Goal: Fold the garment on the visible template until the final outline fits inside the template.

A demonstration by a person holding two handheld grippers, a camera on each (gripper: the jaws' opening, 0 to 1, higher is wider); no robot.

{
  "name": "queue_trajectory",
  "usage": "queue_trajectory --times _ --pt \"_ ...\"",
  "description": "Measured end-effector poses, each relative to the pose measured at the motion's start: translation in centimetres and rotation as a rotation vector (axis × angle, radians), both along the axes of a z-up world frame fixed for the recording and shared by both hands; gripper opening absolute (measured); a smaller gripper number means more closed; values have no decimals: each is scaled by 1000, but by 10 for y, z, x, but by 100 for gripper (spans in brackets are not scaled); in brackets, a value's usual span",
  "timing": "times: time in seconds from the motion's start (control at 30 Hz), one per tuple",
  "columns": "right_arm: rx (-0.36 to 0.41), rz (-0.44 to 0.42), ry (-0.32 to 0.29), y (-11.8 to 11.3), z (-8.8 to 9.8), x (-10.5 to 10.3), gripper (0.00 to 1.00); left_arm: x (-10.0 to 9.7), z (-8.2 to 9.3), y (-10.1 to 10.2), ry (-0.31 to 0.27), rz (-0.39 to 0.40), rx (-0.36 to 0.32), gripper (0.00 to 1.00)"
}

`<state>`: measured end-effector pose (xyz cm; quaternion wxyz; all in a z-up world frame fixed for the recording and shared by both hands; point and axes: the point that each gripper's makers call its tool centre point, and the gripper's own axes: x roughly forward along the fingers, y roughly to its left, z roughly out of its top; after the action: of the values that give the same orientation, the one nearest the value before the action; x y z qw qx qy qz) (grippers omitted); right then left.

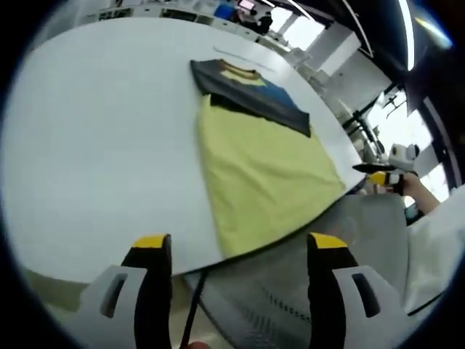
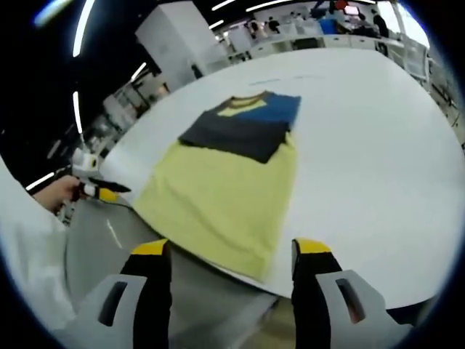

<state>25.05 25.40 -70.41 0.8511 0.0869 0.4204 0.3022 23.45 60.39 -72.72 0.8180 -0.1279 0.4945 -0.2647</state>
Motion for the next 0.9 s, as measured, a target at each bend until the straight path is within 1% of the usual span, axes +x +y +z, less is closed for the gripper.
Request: queue_trajectory --times 0.17,0.4,0.57,0.77,0.9 --pt "-1 1 14 0 -5 -1 65 0 -1 -1 3 -8 -4 66" --pt "-26 22 39 0 -13 -5 63 -2 -2 -3 12 -12 -13 62" --pt "-32 25 55 -1 -19 -8 60 -2 -2 -4 19 -14 -16 60" --pt "-35 38 77 0 -24 -12 59 -3 -3 -4 29 -12 -26 56" --pt "-40 45 89 0 -29 -13 57 -3 -4 -5 32 -16 -29 52"
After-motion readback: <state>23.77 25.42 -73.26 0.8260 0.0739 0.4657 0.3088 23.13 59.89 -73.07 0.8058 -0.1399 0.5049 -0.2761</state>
